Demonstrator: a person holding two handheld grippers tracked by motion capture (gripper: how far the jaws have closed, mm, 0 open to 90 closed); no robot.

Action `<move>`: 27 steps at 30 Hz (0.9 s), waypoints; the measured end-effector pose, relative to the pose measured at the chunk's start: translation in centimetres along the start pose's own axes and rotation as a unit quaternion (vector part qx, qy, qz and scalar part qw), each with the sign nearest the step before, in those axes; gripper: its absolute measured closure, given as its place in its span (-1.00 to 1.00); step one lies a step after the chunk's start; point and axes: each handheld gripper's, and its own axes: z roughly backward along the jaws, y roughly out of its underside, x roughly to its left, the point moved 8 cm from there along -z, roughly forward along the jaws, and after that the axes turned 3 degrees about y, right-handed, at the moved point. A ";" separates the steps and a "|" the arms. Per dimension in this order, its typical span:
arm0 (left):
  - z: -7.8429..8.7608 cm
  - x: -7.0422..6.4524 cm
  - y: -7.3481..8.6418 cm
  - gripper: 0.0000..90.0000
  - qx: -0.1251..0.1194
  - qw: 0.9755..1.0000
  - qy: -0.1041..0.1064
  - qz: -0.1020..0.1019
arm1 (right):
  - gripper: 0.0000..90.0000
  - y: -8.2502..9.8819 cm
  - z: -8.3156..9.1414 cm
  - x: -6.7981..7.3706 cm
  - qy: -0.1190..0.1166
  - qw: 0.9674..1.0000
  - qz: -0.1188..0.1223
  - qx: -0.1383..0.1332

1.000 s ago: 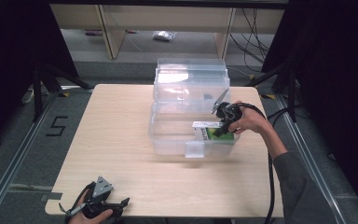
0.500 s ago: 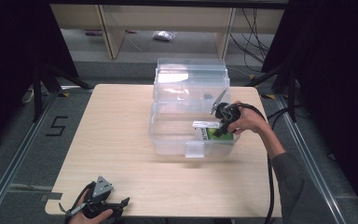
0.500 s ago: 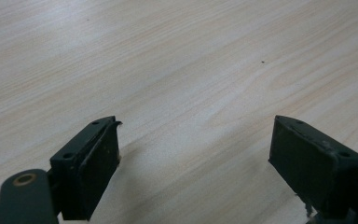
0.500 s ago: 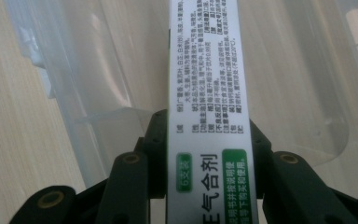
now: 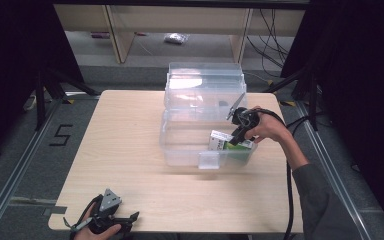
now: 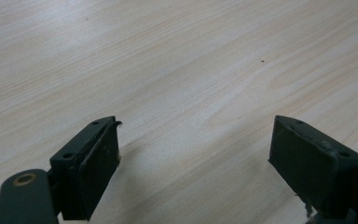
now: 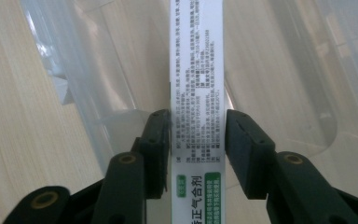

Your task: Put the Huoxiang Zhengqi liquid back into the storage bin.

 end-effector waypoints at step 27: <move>0.1 0.2 0.0 -0.66 -0.001 1.000 -0.002 0.002 | -0.24 -0.5 5.2 2.4 0.035 0.994 -0.059 -0.089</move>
